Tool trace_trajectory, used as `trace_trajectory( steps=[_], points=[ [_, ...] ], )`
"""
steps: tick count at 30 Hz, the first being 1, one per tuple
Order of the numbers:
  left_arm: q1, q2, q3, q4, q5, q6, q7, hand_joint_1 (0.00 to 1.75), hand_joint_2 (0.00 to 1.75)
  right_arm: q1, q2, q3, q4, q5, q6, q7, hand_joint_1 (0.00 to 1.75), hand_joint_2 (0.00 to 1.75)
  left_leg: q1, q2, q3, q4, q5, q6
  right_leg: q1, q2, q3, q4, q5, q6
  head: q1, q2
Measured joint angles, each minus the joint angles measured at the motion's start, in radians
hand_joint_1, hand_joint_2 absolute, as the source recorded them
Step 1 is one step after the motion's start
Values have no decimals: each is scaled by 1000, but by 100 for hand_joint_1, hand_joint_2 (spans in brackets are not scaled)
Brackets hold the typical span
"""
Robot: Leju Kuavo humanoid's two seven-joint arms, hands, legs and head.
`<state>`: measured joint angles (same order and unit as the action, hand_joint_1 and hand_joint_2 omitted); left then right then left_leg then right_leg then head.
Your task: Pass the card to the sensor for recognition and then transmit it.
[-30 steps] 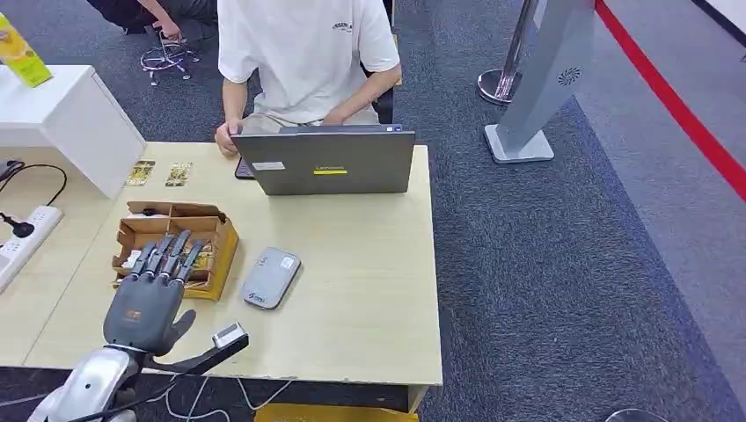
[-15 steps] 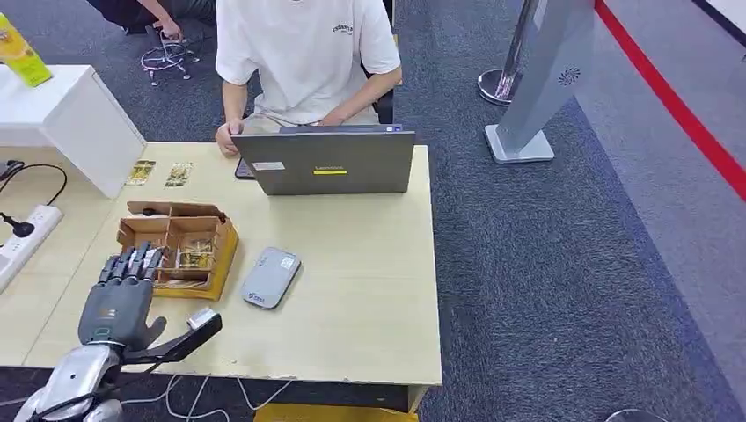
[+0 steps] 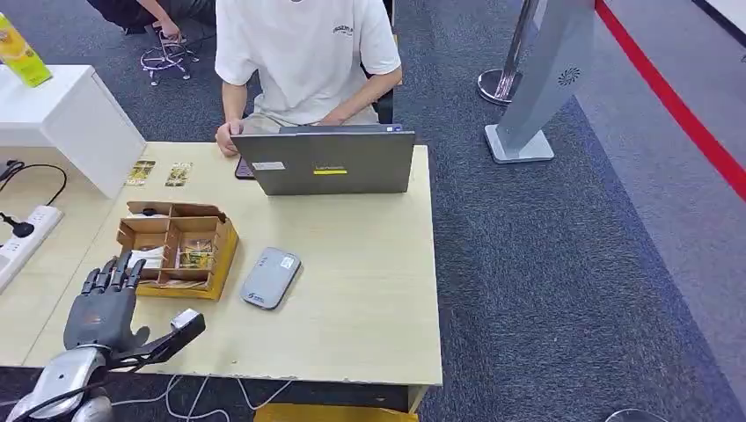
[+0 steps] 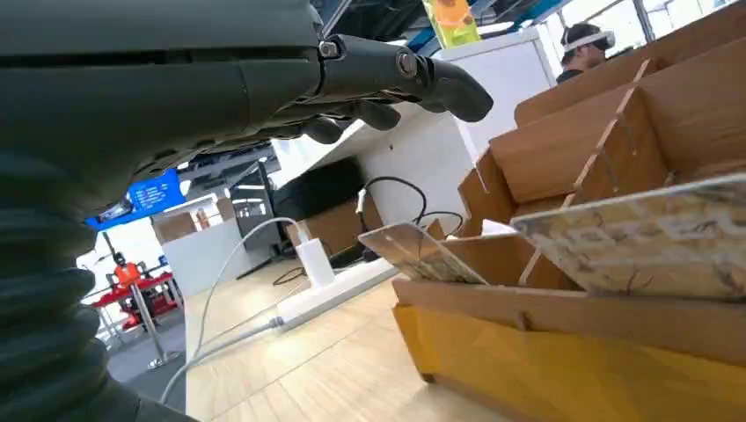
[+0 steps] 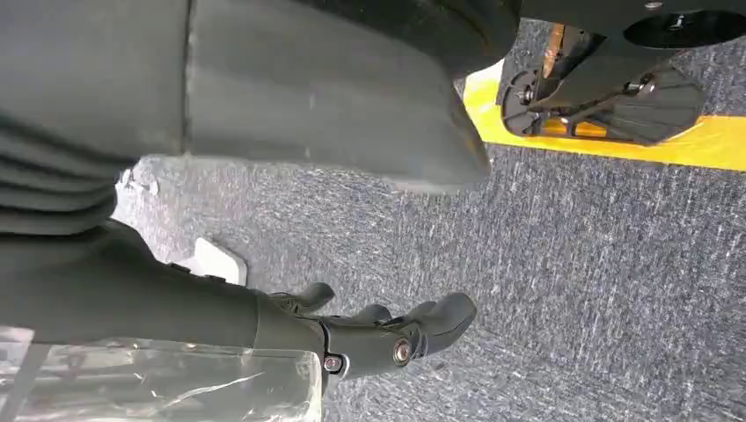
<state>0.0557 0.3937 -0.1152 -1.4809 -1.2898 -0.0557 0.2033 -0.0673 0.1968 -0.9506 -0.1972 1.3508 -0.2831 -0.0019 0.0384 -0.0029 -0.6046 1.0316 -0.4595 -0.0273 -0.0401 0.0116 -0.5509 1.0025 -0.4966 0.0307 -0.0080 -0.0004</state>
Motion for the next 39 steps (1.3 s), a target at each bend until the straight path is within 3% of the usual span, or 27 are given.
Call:
trace_trajectory(
  steps=[10, 25, 39],
  points=[
    [-22, -36, 9, 28, -34, 32, -18, 0, 175, 0, -3, 4, 0, 7, 13, 0, 0, 0, 0, 0, 0, 0, 0, 0, 0, 0, 0, 0, 0, 0, 0, 0],
    [-188, -136, 2, 183, -70, 58, -40, 0, 175, -1, -3, 26, 0, 23, 14, -3, 0, 0, 0, -1, 0, 1, 1, 0, 0, 0, 0, 0, 1, -1, 0, 0],
    [-227, -175, -5, 248, -70, 89, -43, 0, 175, -1, -4, 29, 0, 35, 19, -4, 0, 0, 0, 0, 0, 1, 1, 0, 0, 0, -1, 0, 1, -1, 0, 0]
  ],
)
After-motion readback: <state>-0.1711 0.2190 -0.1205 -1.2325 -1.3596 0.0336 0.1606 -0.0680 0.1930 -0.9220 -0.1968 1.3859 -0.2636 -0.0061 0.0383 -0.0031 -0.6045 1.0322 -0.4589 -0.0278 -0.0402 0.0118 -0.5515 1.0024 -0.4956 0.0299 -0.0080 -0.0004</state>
